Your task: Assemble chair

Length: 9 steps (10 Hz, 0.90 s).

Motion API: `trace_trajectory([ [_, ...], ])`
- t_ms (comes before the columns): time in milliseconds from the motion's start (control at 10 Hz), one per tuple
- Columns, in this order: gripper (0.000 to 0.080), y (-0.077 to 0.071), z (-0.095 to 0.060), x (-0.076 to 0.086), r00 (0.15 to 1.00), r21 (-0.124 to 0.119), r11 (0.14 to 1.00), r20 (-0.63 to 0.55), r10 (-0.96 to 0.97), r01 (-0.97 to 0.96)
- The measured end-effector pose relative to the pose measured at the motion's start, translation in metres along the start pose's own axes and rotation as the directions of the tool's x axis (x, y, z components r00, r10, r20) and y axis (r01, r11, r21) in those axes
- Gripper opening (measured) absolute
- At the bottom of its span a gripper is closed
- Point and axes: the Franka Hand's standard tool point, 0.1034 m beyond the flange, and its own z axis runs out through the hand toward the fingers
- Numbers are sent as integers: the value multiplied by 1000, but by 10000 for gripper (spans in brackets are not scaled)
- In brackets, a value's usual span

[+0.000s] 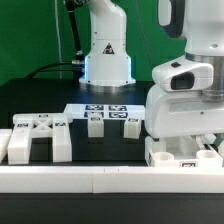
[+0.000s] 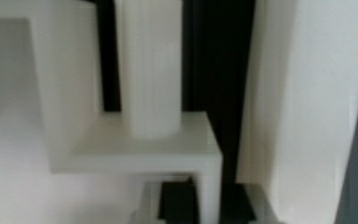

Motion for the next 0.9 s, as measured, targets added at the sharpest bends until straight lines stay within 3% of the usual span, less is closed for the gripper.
trace_trajectory([
  [100,43,4,-1,1,1000,-3,1000,-2,3,-3],
  [200,259,11,-1,1,1000,-11,1000,-3,10,-10],
  [300,259,16,-2,1,1000,-16,1000,-2,17,-17],
  [400,472,21,-3,2,1000,-21,1000,-2,22,-23],
  [500,601,25,-13,-2,1000,-24,999,5,27,-27],
  [700,634,36,-35,-15,1000,-22,1000,7,7,-7],
  [900,645,53,-58,-40,999,-21,1000,39,6,-5],
])
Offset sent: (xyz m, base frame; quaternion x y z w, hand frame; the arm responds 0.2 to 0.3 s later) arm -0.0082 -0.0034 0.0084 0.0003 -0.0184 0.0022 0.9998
